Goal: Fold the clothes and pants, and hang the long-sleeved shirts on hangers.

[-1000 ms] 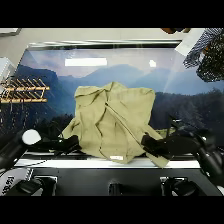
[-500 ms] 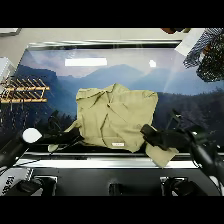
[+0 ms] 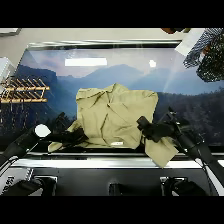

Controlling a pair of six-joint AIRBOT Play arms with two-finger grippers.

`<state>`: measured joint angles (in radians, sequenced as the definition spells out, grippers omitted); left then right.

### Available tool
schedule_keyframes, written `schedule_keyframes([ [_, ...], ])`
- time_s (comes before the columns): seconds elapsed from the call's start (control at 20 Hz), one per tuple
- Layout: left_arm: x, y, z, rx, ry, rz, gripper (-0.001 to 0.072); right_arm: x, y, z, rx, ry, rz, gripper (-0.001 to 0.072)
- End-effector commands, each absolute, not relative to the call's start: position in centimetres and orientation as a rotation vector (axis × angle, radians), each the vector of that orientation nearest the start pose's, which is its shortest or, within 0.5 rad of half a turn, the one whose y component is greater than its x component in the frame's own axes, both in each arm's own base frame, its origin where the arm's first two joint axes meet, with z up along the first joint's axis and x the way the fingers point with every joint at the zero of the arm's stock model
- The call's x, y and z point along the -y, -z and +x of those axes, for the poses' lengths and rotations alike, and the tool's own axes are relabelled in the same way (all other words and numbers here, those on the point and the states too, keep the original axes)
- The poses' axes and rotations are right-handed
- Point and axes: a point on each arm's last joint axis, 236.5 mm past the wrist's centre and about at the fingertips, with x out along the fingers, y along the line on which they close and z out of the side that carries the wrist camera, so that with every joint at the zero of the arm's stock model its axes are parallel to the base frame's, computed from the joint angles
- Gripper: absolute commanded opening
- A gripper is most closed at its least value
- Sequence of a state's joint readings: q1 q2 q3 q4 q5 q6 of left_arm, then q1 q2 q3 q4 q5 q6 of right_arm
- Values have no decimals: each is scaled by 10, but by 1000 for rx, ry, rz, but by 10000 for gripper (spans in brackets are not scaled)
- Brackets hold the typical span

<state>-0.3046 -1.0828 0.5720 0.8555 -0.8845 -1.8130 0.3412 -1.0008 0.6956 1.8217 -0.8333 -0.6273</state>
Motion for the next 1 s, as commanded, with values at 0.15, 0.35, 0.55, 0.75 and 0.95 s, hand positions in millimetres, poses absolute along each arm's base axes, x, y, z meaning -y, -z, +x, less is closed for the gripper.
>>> schedule_keyframes([
  [0.15, 194, 55, 227, -1544, 302, -630, 545, -97, -61, 294, -1059, 52, 454, 460],
  [0.35, 177, 43, 227, -1521, 294, -593, 545, -138, -69, 252, -1120, -169, 227, 457],
  [0.55, 162, 34, 235, -1485, 263, -637, 546, -178, -24, 215, -1204, -252, -110, 494],
  [0.75, 151, 33, 235, -1500, 233, -669, 557, -204, 22, 208, -1246, -237, -281, 550],
  [0.95, 145, 33, 237, -1497, 214, -688, 557, -215, 57, 212, -1290, -239, -333, 551],
])
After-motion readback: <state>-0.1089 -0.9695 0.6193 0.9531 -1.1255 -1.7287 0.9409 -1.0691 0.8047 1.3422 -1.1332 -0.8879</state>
